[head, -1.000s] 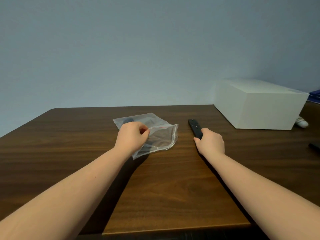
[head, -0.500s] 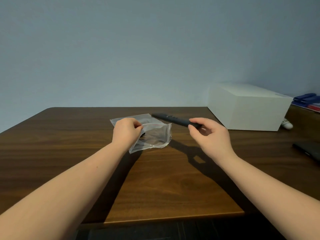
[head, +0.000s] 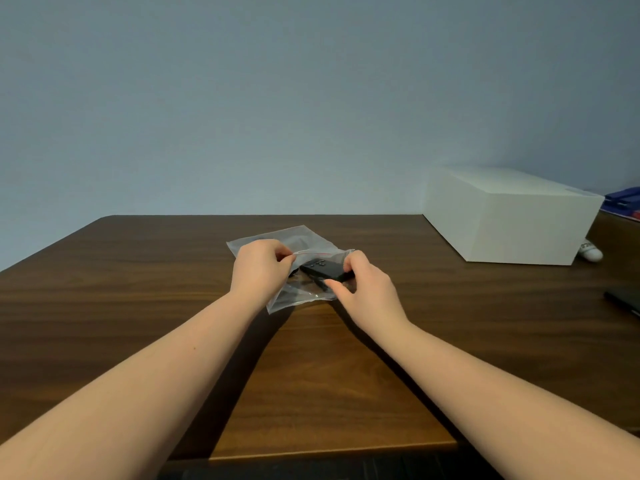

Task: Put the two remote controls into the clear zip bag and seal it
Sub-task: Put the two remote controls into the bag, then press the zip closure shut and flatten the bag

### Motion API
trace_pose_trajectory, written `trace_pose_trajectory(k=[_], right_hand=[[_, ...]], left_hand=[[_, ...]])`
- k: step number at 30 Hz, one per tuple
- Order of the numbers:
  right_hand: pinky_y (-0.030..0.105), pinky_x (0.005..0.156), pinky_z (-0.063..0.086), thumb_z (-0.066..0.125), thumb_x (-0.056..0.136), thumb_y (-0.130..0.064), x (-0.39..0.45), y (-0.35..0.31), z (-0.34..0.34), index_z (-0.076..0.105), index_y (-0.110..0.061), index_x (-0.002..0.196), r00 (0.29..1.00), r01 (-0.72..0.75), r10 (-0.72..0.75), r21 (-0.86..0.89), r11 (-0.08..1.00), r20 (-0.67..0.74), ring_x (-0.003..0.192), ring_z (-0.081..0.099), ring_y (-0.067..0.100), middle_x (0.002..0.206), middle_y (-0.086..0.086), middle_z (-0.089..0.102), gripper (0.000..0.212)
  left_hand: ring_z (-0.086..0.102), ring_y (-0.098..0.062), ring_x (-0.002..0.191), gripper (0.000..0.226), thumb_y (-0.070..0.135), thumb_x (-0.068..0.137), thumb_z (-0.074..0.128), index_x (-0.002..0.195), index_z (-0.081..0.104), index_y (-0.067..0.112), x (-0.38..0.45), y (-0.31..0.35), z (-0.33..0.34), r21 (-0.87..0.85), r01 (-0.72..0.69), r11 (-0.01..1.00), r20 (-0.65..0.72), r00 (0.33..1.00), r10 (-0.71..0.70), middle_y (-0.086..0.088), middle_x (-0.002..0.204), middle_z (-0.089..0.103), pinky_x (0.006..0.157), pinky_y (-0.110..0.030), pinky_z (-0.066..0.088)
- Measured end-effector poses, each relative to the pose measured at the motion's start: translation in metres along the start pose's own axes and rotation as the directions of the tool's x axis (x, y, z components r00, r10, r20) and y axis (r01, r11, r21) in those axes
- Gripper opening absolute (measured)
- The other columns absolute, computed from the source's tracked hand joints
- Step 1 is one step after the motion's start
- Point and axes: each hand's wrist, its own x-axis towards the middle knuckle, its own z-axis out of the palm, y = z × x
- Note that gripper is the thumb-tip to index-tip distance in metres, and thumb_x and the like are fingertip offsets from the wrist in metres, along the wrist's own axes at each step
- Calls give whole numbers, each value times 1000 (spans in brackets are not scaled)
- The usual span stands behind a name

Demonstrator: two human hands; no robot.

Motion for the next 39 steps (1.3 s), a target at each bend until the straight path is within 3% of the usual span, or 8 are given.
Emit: trace_pose_trajectory(k=[5,9,14,20,26,30,35,39], right_hand=[[30,61,39,59,91,-36,23,-3,27,42,-16,63,993,-28,46,-169,985,105,68,47,17,66,-3,43,38],[36,71,50,56,93,-30,36,0,47,64,-6,86,987,-18,55,-234,972,150,84,58,25,86,7,61,26],[38,77,47,49,91,-7,48,-4,54,63,-9,106,968,17,71,-345,939,241,106,49,28,106,9,56,21],[43,96,44,45,92,-12,57,-7,61,51,-12,128,944,20,111,-389,921,310,120,39,29,128,11,52,37],[39,79,54,53,83,-8,55,3,34,61,-22,116,976,-94,142,-267,959,163,98,59,29,119,9,58,37],[40,92,45,46,84,-6,46,20,14,60,-22,119,990,-61,100,-338,939,101,116,50,28,128,7,56,41],[39,102,38,48,86,-1,38,28,3,63,-19,118,992,5,42,-367,930,121,127,38,21,129,0,59,41],[38,103,37,49,88,-5,32,27,1,61,-20,122,994,19,19,-355,935,103,128,37,21,131,-1,58,39]], left_hand=[[64,-14,90,17,22,89,61,98,73,14,0,-8,0,-6,-16,1000,-2,1000,16,-2,97,74,75,-22,43],[64,-13,89,17,22,88,62,98,73,14,1,-13,0,-14,-37,999,-11,999,37,-2,97,74,75,-21,44],[63,-12,90,18,22,89,61,102,72,15,2,-15,1,-13,-63,998,9,998,63,-2,100,74,76,-22,46],[63,-11,92,25,31,87,63,107,69,17,-2,-16,0,-43,-101,994,53,993,103,1,103,73,83,-27,51],[53,-14,112,61,56,73,67,125,56,27,-19,-24,-4,34,-211,977,272,942,194,7,119,65,94,-40,48],[35,-17,122,66,58,71,67,129,50,33,-28,-33,-6,163,-286,944,358,909,214,5,132,47,101,-42,41],[50,-18,103,58,23,79,66,131,41,25,-36,-33,-8,176,-321,931,283,922,264,1,124,41,82,-35,52],[59,-26,72,9,7,79,62,87,58,10,-42,-34,-11,236,-455,859,204,887,414,-5,95,59,53,-35,51]])
